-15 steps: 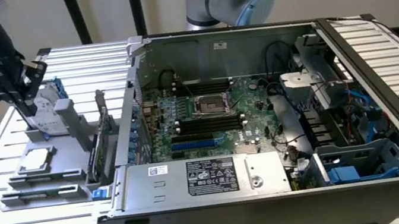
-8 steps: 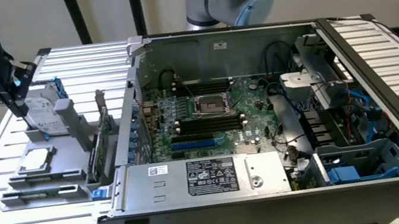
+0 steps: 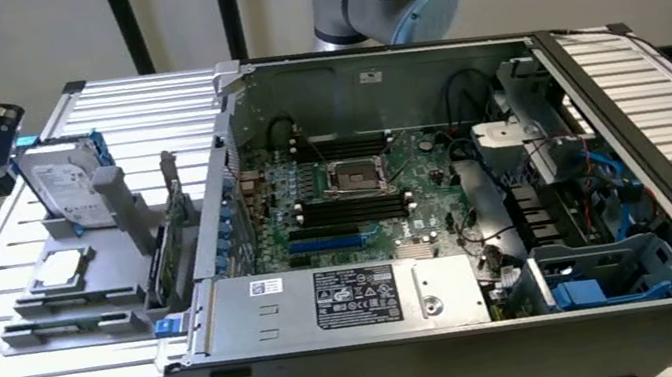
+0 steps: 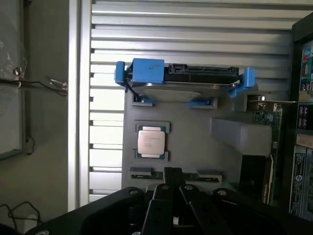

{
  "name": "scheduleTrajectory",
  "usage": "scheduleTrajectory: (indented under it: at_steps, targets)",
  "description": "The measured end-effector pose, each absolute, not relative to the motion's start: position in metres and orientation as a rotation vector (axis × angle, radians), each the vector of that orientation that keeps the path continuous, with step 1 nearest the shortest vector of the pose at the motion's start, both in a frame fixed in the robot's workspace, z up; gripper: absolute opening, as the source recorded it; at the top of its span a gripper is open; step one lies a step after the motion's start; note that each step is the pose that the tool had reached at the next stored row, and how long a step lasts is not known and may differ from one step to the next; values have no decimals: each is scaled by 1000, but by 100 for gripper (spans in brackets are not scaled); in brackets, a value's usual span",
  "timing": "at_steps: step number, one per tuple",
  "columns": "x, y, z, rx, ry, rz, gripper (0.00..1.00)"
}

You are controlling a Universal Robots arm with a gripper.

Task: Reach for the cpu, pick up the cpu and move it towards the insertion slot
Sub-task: 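Pick up the cpu and move it towards the insertion slot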

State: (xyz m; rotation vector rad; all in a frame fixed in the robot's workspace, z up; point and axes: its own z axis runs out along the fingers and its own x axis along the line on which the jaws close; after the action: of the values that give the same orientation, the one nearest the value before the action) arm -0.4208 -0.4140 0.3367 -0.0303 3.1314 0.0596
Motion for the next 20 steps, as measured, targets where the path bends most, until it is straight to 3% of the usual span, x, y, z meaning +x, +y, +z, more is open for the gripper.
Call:
scheduleTrajectory:
  at_steps: [11,13,16,19,20]
  targets:
    - [-427,-408,337,-30,3131,60,12]
    - [-427,-408,337,-30,3131,60,24]
    - [-427,-408,336,-30,3133,60,30]
    - [-427,-408,335,-30,3138,60,48]
    - [-427,-408,334,-30,3141,60,48]
